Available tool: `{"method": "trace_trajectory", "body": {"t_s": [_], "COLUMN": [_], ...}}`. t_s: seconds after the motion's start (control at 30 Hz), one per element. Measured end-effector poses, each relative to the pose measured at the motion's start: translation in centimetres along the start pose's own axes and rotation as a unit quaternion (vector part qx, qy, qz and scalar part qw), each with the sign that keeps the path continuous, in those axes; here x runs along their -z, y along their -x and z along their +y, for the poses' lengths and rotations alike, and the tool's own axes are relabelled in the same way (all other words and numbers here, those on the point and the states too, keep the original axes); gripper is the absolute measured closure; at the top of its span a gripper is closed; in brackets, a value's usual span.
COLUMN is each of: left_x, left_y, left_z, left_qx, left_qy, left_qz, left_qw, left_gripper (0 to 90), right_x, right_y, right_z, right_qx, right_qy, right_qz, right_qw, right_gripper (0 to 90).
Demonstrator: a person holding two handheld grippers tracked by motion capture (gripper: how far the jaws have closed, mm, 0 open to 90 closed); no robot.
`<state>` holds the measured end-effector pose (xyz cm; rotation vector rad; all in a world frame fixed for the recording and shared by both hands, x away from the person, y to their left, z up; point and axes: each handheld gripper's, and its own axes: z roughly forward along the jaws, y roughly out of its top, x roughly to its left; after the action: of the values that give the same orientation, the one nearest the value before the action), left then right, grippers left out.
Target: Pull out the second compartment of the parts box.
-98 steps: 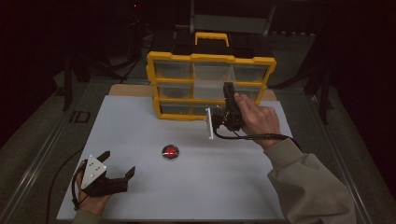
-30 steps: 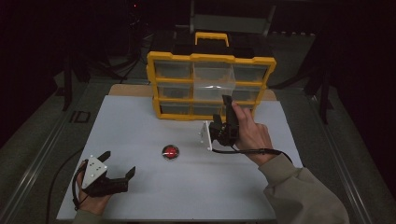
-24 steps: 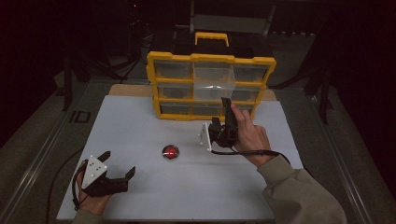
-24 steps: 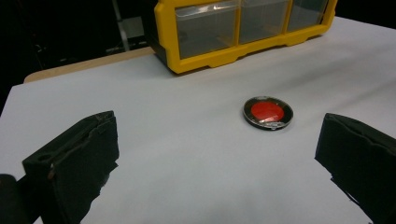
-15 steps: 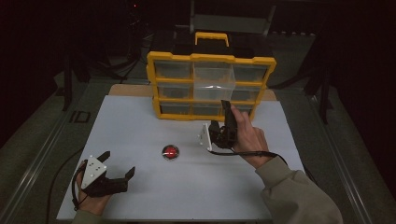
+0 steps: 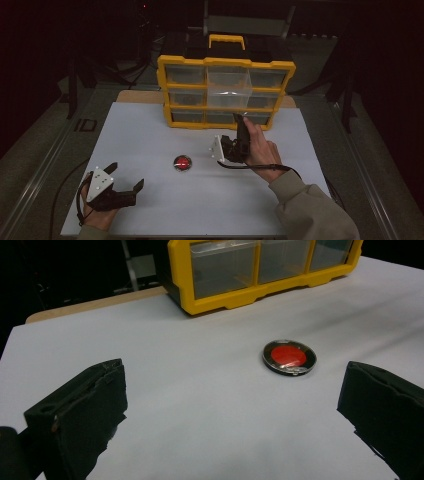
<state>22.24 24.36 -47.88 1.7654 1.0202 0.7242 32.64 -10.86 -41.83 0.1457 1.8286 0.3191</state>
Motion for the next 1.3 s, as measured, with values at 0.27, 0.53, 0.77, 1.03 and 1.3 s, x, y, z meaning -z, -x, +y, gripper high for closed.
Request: {"method": "trace_trajectory", "body": {"t_s": [0.27,0.53,0.77,1.03,1.3], "left_x": [-0.1,-0.1,-0.2,-0.2,-0.3], "left_y": [0.0,0.2,0.3,0.3,0.4], "left_z": [0.0,0.2,0.2,0.2,0.2], "left_qx": [-0.002,-0.006,-0.007,-0.008,-0.009], "left_qy": [-0.001,0.0,-0.002,-0.003,-0.005], "left_qz": [-0.002,-0.003,-0.004,-0.004,-0.002], "left_qw": [1.0,1.0,1.0,1.0,0.9999], "left_gripper": [0.1,0.1,0.1,0.1,0.1], "right_x": [-0.5,-1.1,-1.8,-2.6,-3.1], "right_y": [-0.2,-0.1,0.3,0.1,0.3], "right_z": [-0.4,-0.8,-1.3,-1.9,-2.0], "right_qx": [-0.039,-0.096,-0.157,-0.202,-0.242], "right_qy": [-0.008,-0.01,-0.007,-0.007,-0.002], "right_qz": [0.029,0.091,0.146,0.195,0.246], "right_qw": [0.9988,0.9912,0.9767,0.9597,0.9387], "right_gripper": [9.9,9.6,9.6,8.9,8.7]}}
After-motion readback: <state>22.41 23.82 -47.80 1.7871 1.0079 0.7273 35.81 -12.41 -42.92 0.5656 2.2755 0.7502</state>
